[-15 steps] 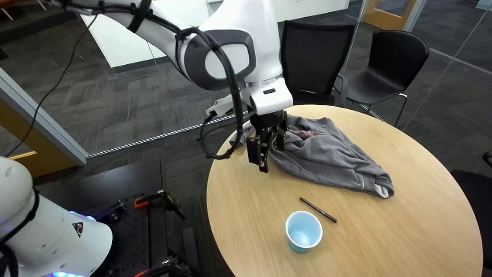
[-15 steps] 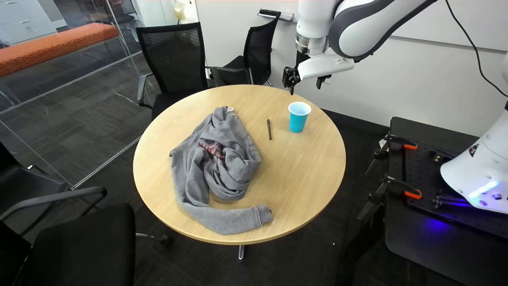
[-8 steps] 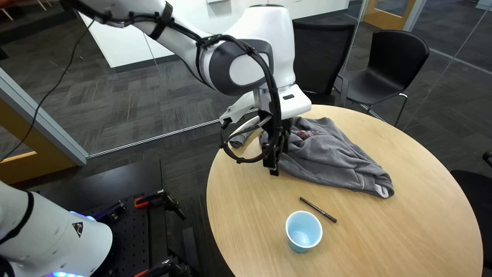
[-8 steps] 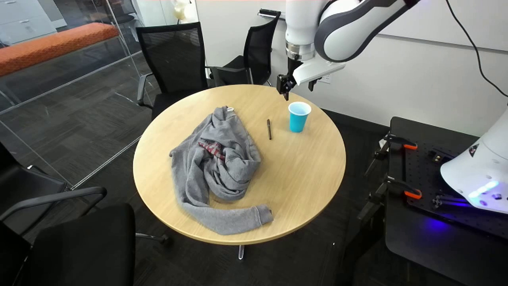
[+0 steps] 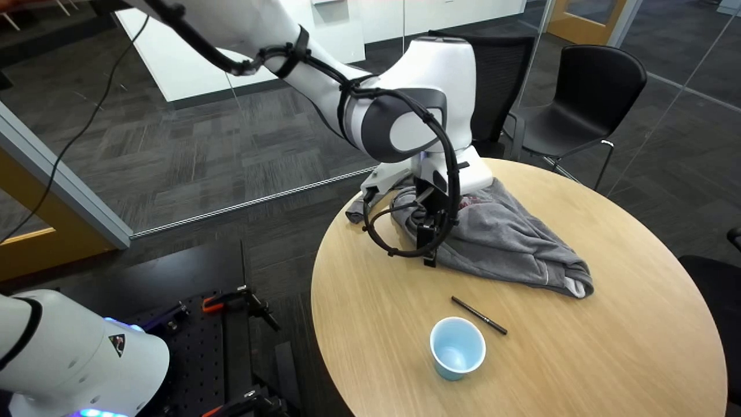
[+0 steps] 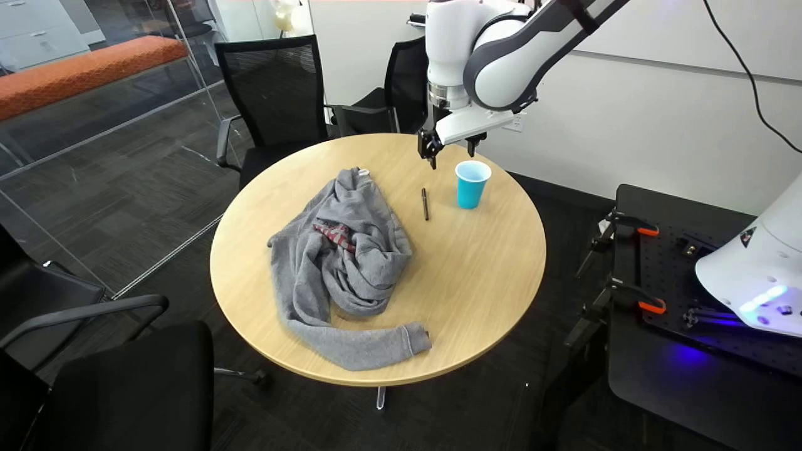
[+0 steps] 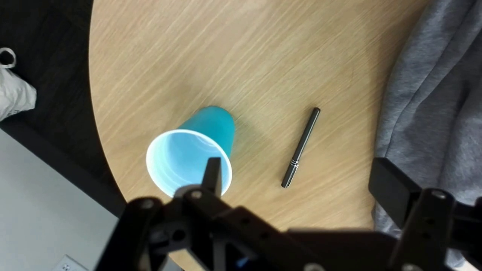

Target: Put the pen in the cup

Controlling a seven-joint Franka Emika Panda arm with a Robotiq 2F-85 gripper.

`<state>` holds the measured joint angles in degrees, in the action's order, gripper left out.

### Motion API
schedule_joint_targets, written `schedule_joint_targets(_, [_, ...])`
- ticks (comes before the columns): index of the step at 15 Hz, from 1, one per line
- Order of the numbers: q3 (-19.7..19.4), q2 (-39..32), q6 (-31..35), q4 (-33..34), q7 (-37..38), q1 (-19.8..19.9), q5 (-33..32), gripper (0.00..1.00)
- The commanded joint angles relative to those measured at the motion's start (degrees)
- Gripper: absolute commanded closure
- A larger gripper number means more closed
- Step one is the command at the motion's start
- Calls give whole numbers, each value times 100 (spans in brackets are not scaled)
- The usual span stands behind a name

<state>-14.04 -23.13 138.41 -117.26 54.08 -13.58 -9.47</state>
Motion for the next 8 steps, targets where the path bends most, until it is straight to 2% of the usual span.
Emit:
schedule_joint_targets(1, [308, -537, -114, 592, 149, 352, 147, 0])
schedule_joint_targets(8, [469, -1429, 44, 1255, 13, 622, 489, 0])
